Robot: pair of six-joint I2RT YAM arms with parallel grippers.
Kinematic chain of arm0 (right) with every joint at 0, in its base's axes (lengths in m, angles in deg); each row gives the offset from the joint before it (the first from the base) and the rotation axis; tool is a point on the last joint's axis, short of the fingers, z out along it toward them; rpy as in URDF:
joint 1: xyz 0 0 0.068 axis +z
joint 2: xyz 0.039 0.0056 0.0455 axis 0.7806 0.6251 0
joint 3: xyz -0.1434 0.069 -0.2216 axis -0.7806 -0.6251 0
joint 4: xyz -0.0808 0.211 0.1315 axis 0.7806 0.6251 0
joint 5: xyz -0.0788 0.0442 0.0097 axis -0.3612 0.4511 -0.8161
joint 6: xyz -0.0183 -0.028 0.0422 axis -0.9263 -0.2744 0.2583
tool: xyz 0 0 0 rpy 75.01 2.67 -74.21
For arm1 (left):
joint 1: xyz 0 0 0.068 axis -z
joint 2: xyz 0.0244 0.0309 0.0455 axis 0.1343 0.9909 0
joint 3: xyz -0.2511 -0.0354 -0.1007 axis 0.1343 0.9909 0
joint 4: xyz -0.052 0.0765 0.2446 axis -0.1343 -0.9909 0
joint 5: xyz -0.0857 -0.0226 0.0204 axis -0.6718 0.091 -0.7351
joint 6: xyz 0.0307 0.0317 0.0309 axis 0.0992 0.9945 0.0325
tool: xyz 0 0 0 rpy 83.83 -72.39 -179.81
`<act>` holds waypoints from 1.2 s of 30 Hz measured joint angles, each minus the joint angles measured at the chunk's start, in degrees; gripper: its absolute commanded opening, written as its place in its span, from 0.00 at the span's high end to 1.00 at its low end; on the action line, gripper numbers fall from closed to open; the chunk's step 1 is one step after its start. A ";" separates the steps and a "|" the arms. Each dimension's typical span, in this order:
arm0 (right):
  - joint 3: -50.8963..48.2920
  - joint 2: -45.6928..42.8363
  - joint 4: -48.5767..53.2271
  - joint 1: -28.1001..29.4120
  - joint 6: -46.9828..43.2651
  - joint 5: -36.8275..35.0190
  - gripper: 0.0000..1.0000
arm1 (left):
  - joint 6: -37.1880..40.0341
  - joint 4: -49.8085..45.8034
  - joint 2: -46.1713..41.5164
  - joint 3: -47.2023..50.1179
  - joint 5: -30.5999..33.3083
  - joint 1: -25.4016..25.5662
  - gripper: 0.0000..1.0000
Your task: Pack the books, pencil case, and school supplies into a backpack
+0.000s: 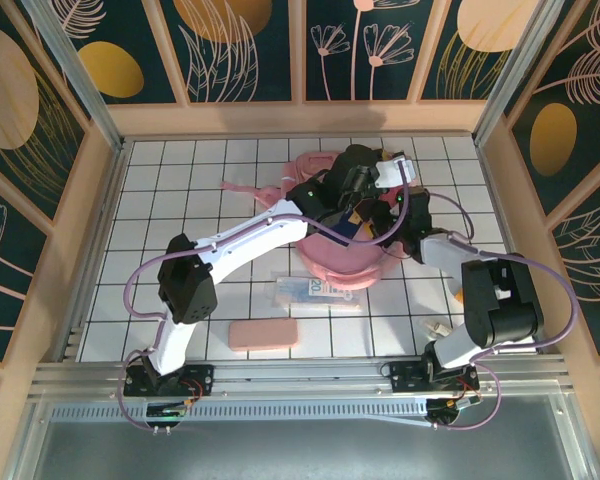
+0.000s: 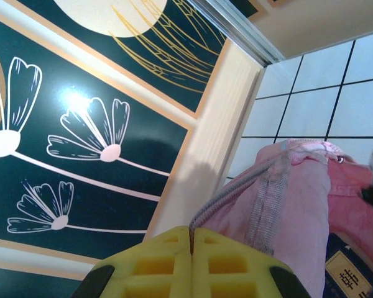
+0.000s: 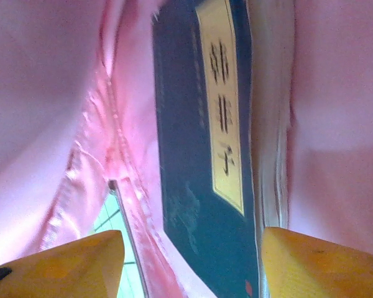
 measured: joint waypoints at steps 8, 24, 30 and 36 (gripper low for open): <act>-1.33 1.99 0.46 4.81 0.76 -3.37 0.40 | -0.17 -0.74 0.09 -0.42 0.22 0.04 1.00; -0.66 6.25 -1.36 8.11 -4.17 -9.94 0.88 | -0.13 -1.79 0.09 -0.42 0.17 0.04 1.00; 2.03 6.29 -0.87 6.51 -11.56 -10.10 1.00 | -0.11 -2.10 -0.04 -0.22 0.17 0.04 1.00; 4.22 6.45 -1.95 2.16 -17.88 -9.35 1.00 | 0.44 -2.10 -0.46 0.98 0.20 0.04 1.00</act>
